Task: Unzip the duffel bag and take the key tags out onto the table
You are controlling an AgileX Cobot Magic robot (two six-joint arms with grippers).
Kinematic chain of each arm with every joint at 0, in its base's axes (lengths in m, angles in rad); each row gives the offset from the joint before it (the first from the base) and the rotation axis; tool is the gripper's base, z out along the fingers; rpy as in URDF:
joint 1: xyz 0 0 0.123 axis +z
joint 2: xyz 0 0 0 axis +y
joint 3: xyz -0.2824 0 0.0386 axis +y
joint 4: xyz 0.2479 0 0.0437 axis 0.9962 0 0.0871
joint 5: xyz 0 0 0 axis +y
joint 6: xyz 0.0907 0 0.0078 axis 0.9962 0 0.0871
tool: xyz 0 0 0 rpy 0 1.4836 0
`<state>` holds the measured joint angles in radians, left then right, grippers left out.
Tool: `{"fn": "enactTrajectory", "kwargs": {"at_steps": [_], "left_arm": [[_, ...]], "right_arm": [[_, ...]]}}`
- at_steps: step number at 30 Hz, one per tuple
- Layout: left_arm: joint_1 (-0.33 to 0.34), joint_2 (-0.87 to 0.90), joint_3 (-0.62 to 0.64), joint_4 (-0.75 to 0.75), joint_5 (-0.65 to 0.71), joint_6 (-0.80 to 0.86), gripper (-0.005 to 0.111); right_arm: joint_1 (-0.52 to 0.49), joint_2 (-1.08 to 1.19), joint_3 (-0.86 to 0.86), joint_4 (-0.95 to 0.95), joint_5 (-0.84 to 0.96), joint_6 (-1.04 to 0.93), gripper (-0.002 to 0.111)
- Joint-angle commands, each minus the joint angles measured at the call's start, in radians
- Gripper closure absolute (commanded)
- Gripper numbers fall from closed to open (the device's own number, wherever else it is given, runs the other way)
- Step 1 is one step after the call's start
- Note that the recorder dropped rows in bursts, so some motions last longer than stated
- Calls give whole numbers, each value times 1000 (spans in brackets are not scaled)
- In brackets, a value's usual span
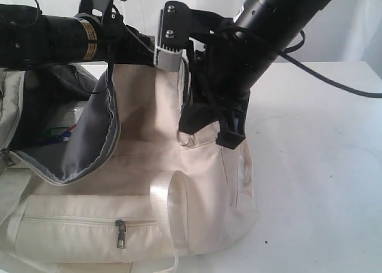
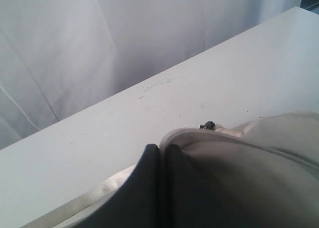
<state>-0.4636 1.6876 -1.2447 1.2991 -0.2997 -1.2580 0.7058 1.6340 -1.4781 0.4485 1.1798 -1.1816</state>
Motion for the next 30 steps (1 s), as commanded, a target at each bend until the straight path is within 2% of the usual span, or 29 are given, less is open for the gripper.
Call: {"fn": "enactTrajectory", "kwargs": {"at_steps": [1, 4, 12, 15, 18, 20, 23, 24, 25, 26, 27, 28, 30], "left_arm": [[2, -13, -2, -1, 12, -5, 107], [2, -13, -2, -3, 7, -5, 107], [2, -13, -2, -5, -48, -9, 107], [2, -20, -2, 5, -73, -9, 107], [2, -47, -2, 72, -73, -38, 107], [2, -76, -2, 165, -71, -99, 107], [2, -121, -2, 323, -80, -259, 107], [2, -150, -2, 445, -130, -367, 107], [2, -162, -2, 445, -162, -402, 107], [2, -175, 7, 445, -212, -411, 107], [2, -186, 12, 445, -235, -413, 107], [2, -196, 15, 445, -265, -417, 107], [2, -211, 17, 445, -293, -440, 107]], "right_arm": [[40, -13, 4, -40, 41, 126, 108], [44, -13, 4, -49, 41, 202, 108], [44, -15, 4, -53, 41, 199, 108], [44, -22, 4, -120, -115, 207, 108], [40, -31, 0, -258, -266, 326, 104], [33, -38, 0, -360, -338, 461, 97], [20, -43, 0, -374, -402, 536, 83], [16, -43, 0, -346, -431, 547, 69], [16, -43, 0, -328, -446, 563, 60], [16, -43, 0, -294, -472, 567, 47], [16, -43, 0, -285, -494, 569, 39], [16, -43, 0, -291, -507, 586, 36], [12, -43, 0, -314, -508, 586, 36]]}}
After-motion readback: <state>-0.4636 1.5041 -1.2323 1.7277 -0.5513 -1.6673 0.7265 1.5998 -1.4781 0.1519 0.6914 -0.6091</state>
